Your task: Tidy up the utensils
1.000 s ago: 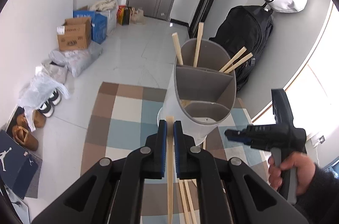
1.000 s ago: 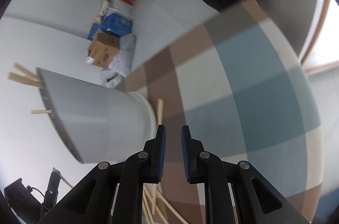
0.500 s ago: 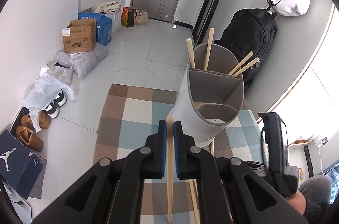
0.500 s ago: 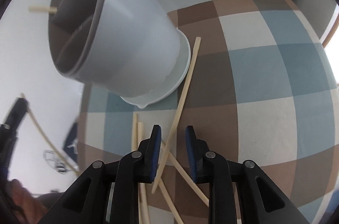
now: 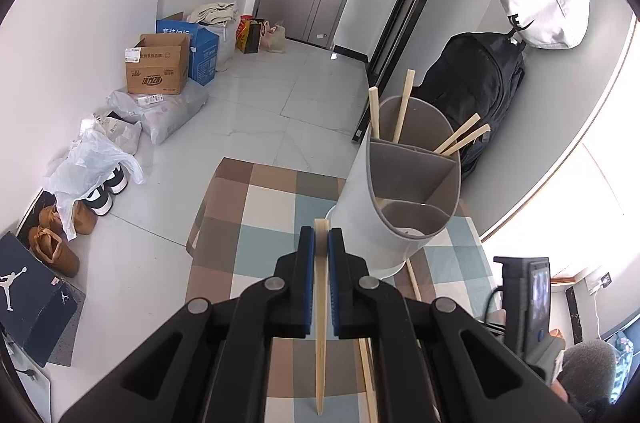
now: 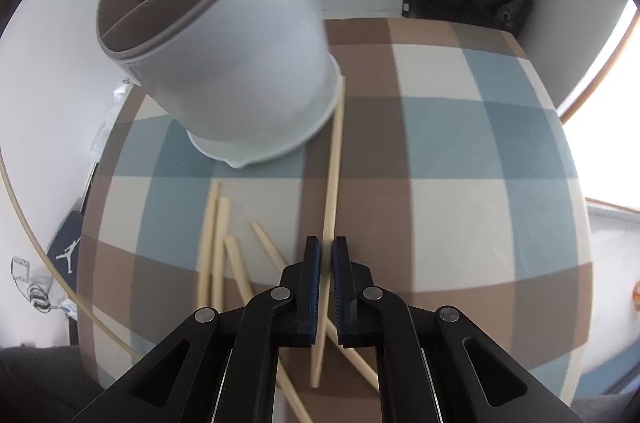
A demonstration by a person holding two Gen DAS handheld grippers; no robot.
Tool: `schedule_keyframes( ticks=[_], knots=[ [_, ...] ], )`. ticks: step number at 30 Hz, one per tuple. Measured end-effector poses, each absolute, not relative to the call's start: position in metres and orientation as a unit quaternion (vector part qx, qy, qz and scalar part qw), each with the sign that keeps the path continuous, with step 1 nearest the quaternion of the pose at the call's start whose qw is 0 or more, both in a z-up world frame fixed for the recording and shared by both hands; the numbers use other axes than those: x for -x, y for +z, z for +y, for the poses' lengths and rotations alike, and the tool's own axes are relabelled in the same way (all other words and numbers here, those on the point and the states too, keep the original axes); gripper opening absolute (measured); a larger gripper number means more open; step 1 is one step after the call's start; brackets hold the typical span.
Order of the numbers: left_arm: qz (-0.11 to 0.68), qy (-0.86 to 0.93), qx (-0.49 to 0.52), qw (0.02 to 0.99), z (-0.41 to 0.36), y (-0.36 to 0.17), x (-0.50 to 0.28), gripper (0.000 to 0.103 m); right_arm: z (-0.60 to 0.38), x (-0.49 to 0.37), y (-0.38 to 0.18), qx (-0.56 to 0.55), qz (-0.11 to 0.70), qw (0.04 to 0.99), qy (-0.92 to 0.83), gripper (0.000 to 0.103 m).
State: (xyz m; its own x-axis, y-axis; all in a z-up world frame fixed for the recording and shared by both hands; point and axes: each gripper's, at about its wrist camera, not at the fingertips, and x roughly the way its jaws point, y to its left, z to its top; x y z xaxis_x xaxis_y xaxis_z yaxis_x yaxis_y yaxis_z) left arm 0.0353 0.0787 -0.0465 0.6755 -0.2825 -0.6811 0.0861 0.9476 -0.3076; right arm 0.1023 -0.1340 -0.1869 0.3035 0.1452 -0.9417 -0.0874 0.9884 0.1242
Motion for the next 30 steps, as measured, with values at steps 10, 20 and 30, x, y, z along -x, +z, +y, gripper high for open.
schedule_keyframes(
  ticks=[10,20,30],
  knots=[
    [0.391,-0.119,0.113,0.906,0.068,-0.046,-0.034,0.002,-0.180,-0.093,-0.178,-0.061,0.638,0.761,0.100,0.013],
    [0.398,-0.107,0.117,0.903,0.073,-0.050,-0.040,0.002,-0.178,-0.167,-0.172,-0.039,0.590,0.798,0.117,0.035],
    [0.404,-0.104,0.114,0.902,0.071,-0.054,-0.045,0.002,-0.147,-0.176,-0.180,0.041,0.569,0.814,0.107,0.025]
  ],
)
